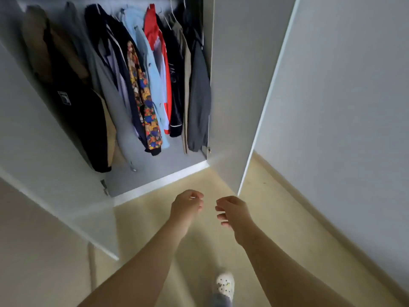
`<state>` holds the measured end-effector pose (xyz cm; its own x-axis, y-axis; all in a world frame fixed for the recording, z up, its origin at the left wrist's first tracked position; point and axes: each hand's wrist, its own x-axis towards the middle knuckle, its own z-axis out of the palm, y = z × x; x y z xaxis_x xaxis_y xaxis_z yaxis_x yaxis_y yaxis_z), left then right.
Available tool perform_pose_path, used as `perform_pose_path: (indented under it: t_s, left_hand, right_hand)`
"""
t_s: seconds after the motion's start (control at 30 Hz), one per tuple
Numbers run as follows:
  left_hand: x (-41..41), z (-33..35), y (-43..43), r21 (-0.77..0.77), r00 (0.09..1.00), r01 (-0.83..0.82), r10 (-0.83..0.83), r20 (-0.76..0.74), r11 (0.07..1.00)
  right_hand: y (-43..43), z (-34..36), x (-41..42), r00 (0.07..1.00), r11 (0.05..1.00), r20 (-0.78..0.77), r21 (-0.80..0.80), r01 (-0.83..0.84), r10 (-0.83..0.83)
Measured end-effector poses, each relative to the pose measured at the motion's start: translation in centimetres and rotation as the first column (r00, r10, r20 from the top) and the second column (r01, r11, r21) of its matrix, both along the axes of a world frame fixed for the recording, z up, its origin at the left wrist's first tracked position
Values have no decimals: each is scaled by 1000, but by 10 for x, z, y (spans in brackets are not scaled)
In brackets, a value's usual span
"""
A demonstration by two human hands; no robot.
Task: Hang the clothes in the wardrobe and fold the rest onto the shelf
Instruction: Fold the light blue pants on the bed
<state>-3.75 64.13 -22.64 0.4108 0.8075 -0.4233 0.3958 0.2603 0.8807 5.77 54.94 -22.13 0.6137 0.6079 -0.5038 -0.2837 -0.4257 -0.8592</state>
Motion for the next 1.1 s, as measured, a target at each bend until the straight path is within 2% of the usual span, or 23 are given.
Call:
perform_pose_path:
  t_s: [0.17,0.33,0.47,0.6,0.73,0.83,0.97,1.1]
  left_hand:
    - [-2,-20,-99,-60,978,197,-200,-58,979]
    - [13,-28,-206,-66,871,479,-483,-91,875]
    - [17,-39,-293,-93,774,608,-615,-150,788]
    - [12,-48,-404,-96,656,727,-728,-198,680]
    - [2,-57,-531,-121,575,789,-793,-202,603]
    - [-15,-65,-623,-212,533,801,-829,-172,559]
    - [-36,-72,-740,-302,414,846,-898,-151,440]
    - [-44,-77,-814,-341,316,872,-936,-155,351]
  right_hand:
    - [-112,-19,-17,977,973,-46,-116,201,-208]
    - [-228,-39,-32,917,901,-38,-204,383,-398]
    - [-322,-50,-51,830,825,-93,-214,523,-550]
    - [-442,-60,-79,697,703,-120,-222,675,-707]
    - [-572,-74,-111,503,528,-162,-228,818,-849]
    - [-663,-78,-139,408,441,-177,-233,867,-896]
    - [-772,-81,-179,243,276,-151,-265,924,-958]
    - [-838,-81,-210,118,167,-174,-303,938,-978]
